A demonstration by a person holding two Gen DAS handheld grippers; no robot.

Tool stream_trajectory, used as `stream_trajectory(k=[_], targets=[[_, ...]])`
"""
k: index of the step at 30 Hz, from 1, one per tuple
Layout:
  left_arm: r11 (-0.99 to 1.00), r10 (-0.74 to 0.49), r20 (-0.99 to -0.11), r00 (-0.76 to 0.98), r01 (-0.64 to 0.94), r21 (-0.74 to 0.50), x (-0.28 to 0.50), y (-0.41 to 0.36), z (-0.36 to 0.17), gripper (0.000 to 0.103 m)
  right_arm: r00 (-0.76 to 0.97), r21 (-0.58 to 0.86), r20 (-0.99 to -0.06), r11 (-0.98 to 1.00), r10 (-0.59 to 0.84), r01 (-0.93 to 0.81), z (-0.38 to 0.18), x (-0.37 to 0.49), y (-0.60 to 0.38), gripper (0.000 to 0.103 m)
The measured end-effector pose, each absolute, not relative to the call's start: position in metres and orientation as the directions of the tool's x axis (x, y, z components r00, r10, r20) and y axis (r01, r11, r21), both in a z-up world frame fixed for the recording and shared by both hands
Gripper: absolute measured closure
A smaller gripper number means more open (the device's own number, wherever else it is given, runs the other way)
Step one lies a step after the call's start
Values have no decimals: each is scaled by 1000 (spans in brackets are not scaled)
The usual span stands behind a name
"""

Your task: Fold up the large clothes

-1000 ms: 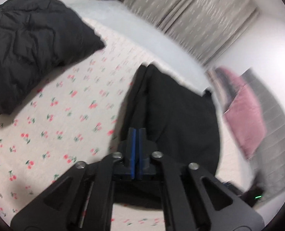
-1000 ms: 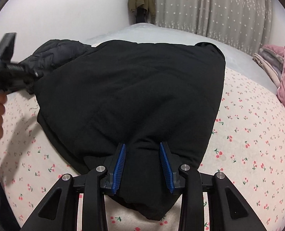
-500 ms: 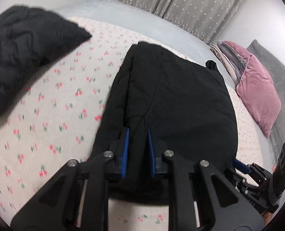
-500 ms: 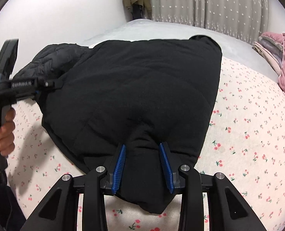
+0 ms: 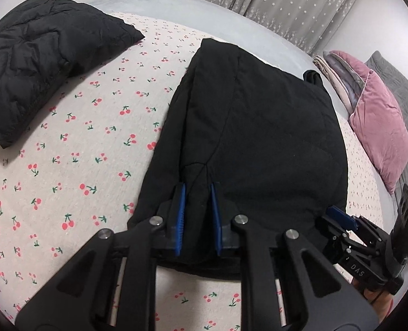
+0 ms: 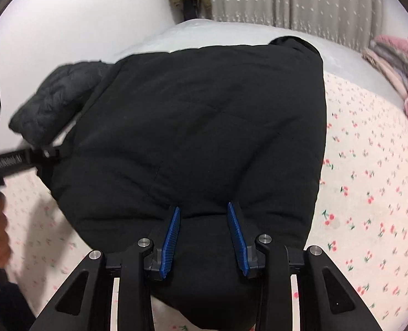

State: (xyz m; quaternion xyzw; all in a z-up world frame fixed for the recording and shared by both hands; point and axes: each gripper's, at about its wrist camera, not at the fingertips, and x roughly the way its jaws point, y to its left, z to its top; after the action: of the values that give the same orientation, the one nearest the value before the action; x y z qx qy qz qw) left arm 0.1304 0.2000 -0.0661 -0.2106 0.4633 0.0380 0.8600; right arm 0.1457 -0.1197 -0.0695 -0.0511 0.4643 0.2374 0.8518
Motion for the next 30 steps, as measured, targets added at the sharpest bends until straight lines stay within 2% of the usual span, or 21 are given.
stream_trajectory(k=[10, 15, 17, 19, 23, 25, 27, 29, 30], targets=[[908, -139, -817, 559, -258, -331, 132, 202, -69, 80, 447, 196, -791, 865, 418, -462, -72, 148, -134, 66], [900, -146, -819, 554, -269, -342, 135, 203, -70, 79, 454, 245, -757, 848, 470, -471, -35, 171, -147, 66], [902, -140, -822, 551, -271, -335, 136, 202, -70, 79, 510, 220, -745, 881, 429, -420, -10, 198, -151, 66], [903, -139, -824, 549, -272, -333, 136, 202, -70, 79, 515, 254, -736, 884, 441, -394, 9, 232, -151, 66], [904, -144, -823, 549, -267, -335, 136, 202, -70, 78, 512, 303, -760, 916, 400, -264, 21, 313, -150, 66], [902, -150, -822, 549, -265, -342, 136, 203, -70, 78, 479, 326, -789, 923, 385, -204, 8, 349, -149, 66], [903, -158, -819, 552, -256, -346, 137, 203, -71, 77, 428, 290, -840, 943, 333, -164, -20, 378, -143, 66], [903, -170, -815, 554, -244, -354, 139, 203, -73, 76, 333, 239, -899, 955, 285, -174, -80, 401, -129, 66], [905, -159, -819, 551, -250, -343, 140, 203, -74, 76, 347, 237, -893, 955, 288, -180, -92, 401, -124, 65]])
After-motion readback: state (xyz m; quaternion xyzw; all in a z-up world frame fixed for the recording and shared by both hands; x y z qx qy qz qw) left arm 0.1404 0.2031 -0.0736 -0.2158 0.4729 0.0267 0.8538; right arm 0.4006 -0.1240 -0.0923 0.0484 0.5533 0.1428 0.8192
